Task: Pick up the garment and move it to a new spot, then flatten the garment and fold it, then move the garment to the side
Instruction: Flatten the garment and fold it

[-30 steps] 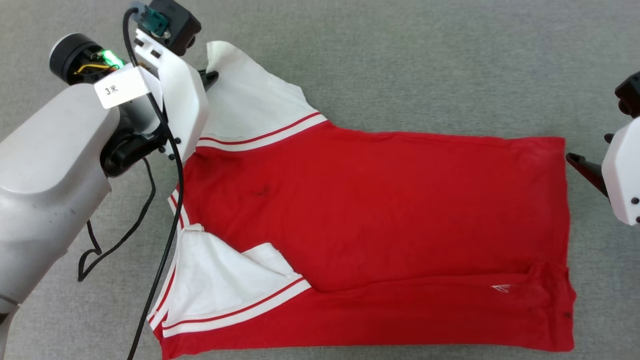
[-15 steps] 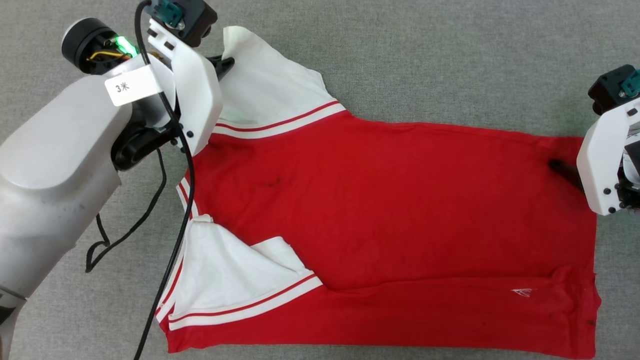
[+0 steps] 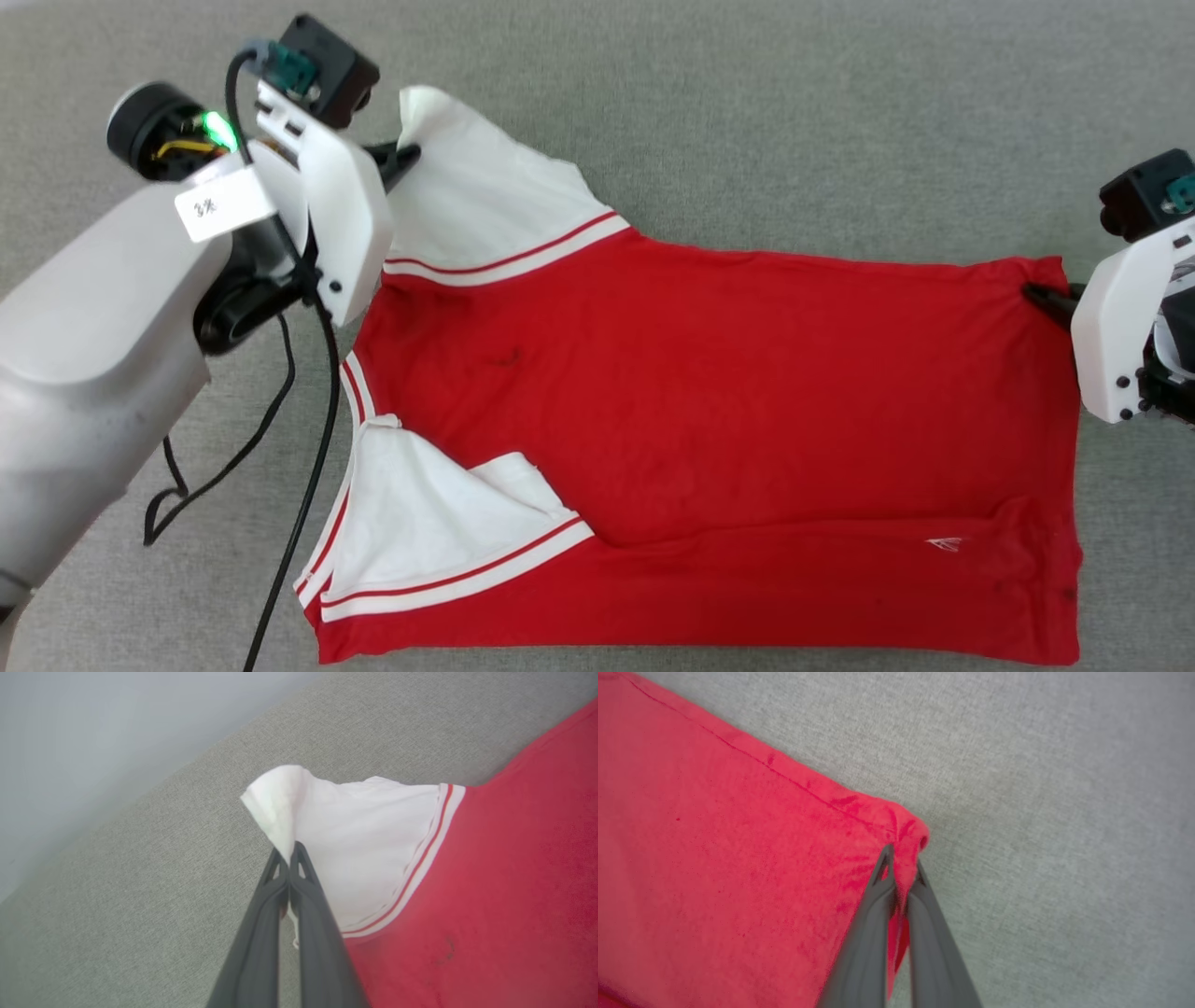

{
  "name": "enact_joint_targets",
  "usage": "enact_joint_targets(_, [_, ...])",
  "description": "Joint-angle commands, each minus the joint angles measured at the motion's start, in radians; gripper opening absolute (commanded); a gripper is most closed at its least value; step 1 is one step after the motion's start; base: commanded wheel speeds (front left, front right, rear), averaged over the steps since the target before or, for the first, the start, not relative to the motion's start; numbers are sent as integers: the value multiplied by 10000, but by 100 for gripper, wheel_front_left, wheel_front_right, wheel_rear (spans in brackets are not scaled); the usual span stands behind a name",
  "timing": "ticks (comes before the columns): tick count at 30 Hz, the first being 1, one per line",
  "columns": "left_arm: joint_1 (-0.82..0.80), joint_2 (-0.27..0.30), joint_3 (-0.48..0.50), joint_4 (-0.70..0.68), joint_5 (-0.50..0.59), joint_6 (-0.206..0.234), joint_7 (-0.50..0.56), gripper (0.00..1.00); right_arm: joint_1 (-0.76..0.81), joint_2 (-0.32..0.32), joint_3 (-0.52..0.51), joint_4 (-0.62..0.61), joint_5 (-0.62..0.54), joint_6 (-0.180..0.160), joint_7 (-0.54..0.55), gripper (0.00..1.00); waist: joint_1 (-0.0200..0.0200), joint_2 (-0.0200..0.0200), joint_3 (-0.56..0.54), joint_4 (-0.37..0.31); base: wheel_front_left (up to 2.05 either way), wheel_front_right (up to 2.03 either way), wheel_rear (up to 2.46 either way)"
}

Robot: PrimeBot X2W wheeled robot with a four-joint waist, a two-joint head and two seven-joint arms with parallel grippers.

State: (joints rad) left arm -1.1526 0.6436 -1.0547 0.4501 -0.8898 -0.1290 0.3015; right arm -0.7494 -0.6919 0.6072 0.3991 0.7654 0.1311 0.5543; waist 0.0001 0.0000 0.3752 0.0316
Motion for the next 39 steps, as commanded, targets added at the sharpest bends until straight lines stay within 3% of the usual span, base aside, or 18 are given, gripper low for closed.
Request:
enact_joint_targets(1, [182,73,4,-61,-18,13,-91,0,143,-59,-7,-75,49,-9,-159,0,-1,0,-258,-71,0,0,0])
enact_joint_targets(11, [1825,1028,-159,-1592,-317,725,-368,0,1623,-237,63,-977,371,-9,-1319,0,-1,0,-1515,-156,0,0,0])
enact_joint_targets(25, [5100,2480,-292,-4029,-1268,2585,-1153,0,4478,-358,-763,-1972,465,-9,-1825,0,-1,0,-2671,-172,0,0,0])
enact_joint_targets(31, [6323,2564,-480,-4482,-1771,3139,-1513,0,5670,-268,-1126,-2256,501,-9,-1667,0,-1,0,-2790,-51,0,0,0])
enact_joint_targets(39, [7063,2138,-849,-3802,-1970,3152,-1645,0,6589,131,-1394,-2049,499,-9,-1349,0,-1,0,-2617,55,0,0,0])
